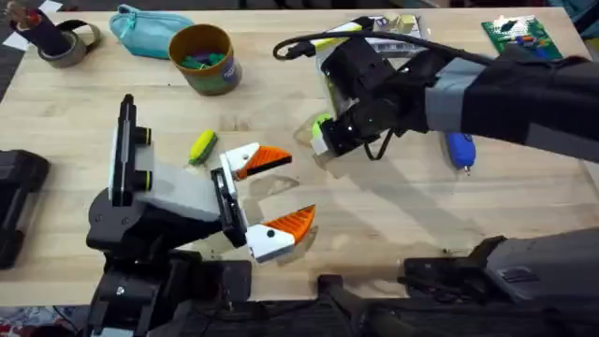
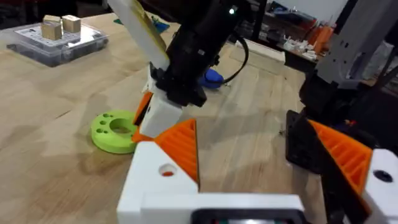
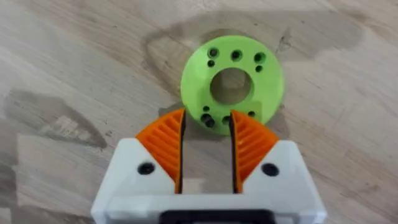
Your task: Pick up the gripper from the table and insert it into the empty holder that is missing its gripper. Then pick up a screw, insert it into the mounting hole, and use the screwdriver to tighten it. Finally, clean up the table by picking up the vegetable and placing it into the bucket.
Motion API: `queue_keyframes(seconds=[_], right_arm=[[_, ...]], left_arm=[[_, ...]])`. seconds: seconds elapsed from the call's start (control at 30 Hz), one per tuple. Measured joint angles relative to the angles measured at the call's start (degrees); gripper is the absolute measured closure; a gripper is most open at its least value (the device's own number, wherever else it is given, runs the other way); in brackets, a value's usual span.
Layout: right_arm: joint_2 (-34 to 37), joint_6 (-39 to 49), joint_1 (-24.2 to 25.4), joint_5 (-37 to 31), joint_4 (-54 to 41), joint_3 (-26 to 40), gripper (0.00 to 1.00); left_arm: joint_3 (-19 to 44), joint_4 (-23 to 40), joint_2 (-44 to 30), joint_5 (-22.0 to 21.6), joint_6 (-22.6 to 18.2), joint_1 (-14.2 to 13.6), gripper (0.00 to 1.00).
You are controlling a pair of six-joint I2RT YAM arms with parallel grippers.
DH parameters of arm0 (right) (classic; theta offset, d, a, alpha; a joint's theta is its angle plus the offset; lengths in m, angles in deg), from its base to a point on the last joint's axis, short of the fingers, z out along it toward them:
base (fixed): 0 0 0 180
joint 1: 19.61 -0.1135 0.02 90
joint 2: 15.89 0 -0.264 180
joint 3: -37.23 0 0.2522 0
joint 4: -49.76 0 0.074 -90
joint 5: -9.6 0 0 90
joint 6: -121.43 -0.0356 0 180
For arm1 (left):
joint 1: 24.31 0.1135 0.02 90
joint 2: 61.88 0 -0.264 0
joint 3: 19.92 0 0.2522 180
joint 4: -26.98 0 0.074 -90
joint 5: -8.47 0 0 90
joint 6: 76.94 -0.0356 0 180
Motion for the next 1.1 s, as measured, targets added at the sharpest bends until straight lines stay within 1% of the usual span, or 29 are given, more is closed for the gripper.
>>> queue_keyframes(seconds=[0.47,0.63,0.83,0.9,1.1], right_arm=[[0.0,-0.1,0.0,0.0,0.0,0.0,0.813],[0.0,-0.2,0.0,0.0,0.0,0.0,0.831],[0.0,-0.2,0.0,0.0,0.0,0.0,0.901],[0.0,-0.4,0.0,0.0,0.0,0.0,0.982],[0.0,-0.4,0.0,0.0,0.0,0.0,0.994]], left_arm=[[0.0,0.0,0.0,0.0,0.0,0.0,0.008],[0.0,0.0,0.0,0.0,0.0,0.0,0.008],[0.0,0.0,0.0,0.0,0.0,0.0,0.008],[0.0,0.0,0.0,0.0,0.0,0.0,0.008],[0.0,0.0,0.0,0.0,0.0,0.0,0.008]])
